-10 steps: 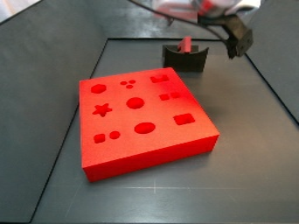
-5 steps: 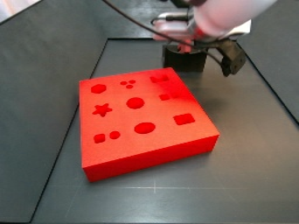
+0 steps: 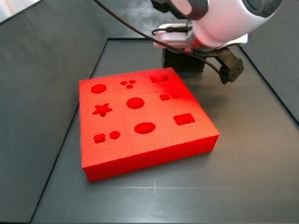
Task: Pick up the double-square object. Move up. Place the double-square object on the fixture. Regrasp the double-square object. Move to above the board. Insert the double-square object.
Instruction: Move to above the board.
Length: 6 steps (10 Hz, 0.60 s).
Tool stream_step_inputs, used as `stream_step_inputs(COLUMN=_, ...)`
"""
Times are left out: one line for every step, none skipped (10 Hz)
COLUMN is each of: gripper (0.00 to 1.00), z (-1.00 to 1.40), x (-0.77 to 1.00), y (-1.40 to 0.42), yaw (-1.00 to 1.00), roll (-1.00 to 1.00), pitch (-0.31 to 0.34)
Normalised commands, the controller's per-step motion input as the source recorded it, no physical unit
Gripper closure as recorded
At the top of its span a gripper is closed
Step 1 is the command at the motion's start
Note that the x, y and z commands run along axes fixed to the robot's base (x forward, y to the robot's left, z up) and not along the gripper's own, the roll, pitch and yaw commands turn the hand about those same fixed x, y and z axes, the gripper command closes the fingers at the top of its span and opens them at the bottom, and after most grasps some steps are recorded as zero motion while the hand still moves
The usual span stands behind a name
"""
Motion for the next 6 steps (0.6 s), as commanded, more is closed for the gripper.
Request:
stream_step_inputs(gripper=1.0, z=1.0, x=0.09, y=0.08, yaw=0.37, roll=-0.33, pitch=-0.149)
stream_step_inputs(gripper=1.0, z=1.0, x=0.08, y=0.08, yaw=0.27, roll=-0.26, pitch=-0.179)
stream_step_inputs(gripper=1.0, z=1.0, x=0.08, y=0.07, yaw=0.14, roll=-0.15, pitch=-0.222)
stream_step_inputs(gripper=1.0, z=1.0, x=0.07, y=0.07, yaw=0.08, roll=-0.1, pitch=-0.227)
stream_step_inputs(gripper=1.0, z=1.0, x=0.07, y=0.07, yaw=-0.01, roll=-0.06, pitch=-0.201)
stream_step_inputs(gripper=1.0, z=1.0, x=0.06, y=0.07, yaw=-0.05, roll=-0.05, pitch=-0.18)
